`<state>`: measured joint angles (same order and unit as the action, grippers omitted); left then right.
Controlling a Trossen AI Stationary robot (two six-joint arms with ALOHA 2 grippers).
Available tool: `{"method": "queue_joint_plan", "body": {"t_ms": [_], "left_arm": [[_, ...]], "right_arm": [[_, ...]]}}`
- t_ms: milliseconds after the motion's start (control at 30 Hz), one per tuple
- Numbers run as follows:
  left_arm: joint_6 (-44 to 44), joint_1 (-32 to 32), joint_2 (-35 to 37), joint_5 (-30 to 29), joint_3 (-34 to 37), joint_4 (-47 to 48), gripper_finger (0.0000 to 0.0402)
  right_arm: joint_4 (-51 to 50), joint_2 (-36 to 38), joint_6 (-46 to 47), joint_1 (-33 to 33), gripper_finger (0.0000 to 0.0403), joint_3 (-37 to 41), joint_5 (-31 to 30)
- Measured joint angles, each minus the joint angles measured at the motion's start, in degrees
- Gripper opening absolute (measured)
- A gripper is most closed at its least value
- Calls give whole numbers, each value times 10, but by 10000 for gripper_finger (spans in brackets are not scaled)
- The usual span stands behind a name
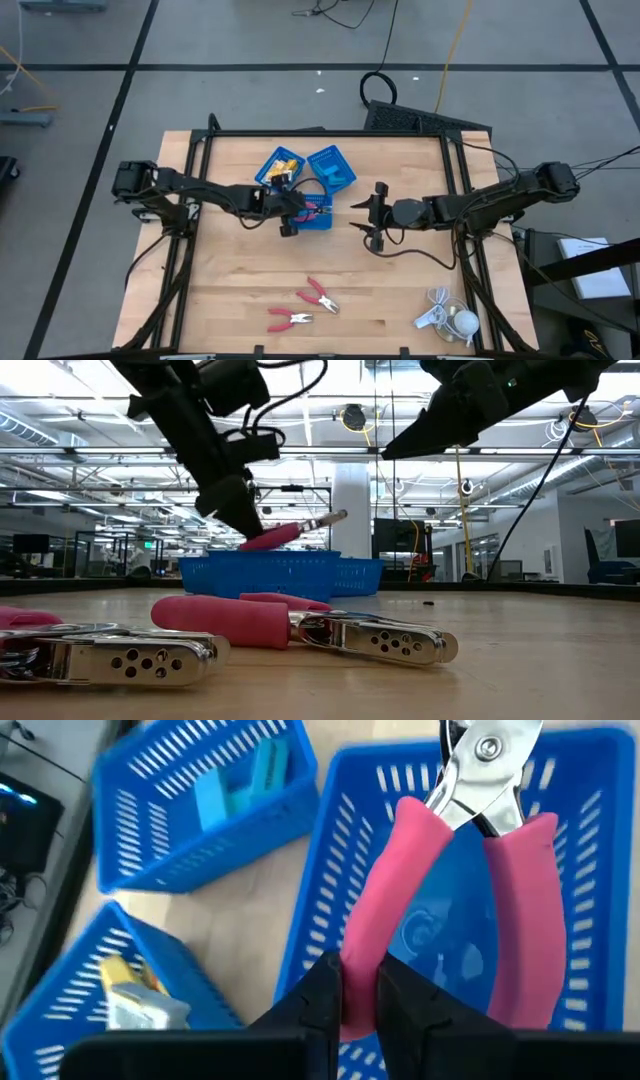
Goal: Pick & Place School Supplies
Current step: Put the pink hole puncher into the bottom blue bin
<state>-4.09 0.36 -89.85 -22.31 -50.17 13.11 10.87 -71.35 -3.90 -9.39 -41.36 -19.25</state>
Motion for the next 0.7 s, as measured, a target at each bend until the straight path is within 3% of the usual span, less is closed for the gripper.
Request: {"method": "queue_joint_plan", "body": {"t_ms": [700], "left_arm": [[54, 5, -44, 18, 0, 4, 43]], "right_arm": [[-2, 0, 1, 0, 201, 0, -1]]}}
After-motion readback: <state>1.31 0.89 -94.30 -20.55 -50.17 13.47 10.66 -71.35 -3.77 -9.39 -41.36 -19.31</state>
